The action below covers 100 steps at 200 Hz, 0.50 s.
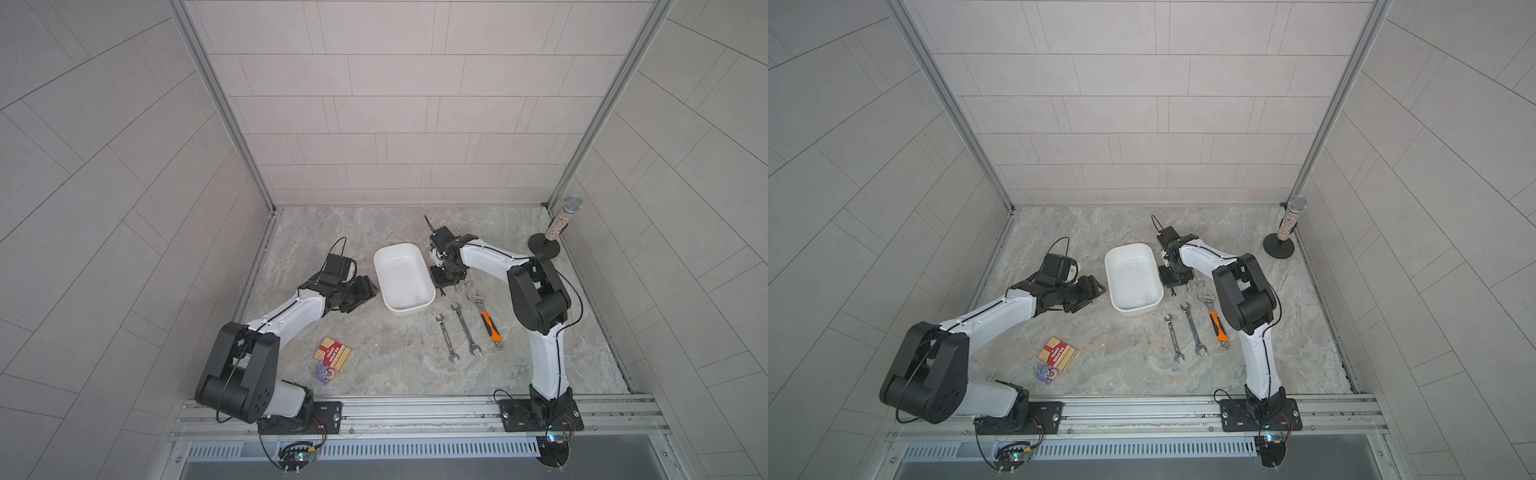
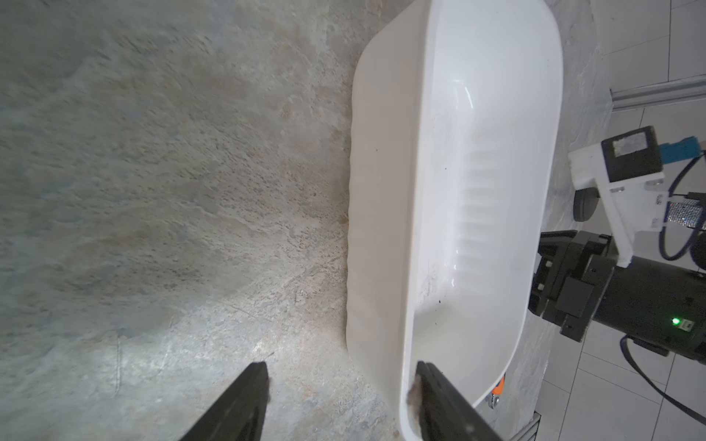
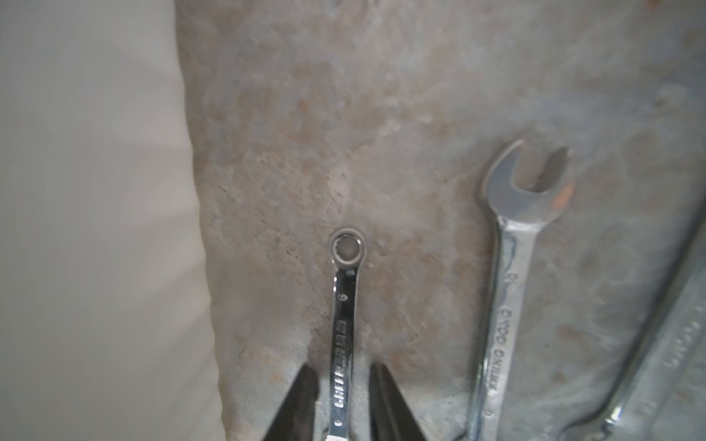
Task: Take out the wrench from the storage box
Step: Place the wrench at the center of the board.
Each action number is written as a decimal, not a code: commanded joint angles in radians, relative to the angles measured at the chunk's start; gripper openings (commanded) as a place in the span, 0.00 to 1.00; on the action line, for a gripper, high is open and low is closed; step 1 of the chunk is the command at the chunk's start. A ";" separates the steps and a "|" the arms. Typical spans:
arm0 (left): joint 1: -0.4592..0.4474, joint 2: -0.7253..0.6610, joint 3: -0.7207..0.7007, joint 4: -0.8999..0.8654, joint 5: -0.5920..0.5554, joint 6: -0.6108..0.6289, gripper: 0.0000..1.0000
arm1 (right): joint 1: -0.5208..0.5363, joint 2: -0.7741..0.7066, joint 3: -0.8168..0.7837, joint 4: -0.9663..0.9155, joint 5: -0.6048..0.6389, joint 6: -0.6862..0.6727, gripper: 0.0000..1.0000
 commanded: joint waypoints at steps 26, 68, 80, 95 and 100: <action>-0.013 -0.188 0.014 -0.077 -0.275 0.140 0.87 | -0.006 -0.232 -0.073 -0.005 0.037 -0.007 0.42; -0.019 -0.524 -0.292 0.259 -0.710 0.402 1.00 | -0.007 -0.650 -0.399 0.257 0.356 -0.061 0.68; -0.007 -0.591 -0.406 0.404 -0.691 0.596 1.00 | -0.008 -0.738 -0.555 0.432 0.442 -0.112 1.00; 0.030 -0.565 -0.373 0.376 -0.832 0.540 1.00 | -0.009 -0.837 -0.737 0.675 0.482 -0.203 1.00; 0.046 -0.556 -0.360 0.378 -0.818 0.583 1.00 | -0.010 -0.866 -0.797 0.768 0.483 -0.261 1.00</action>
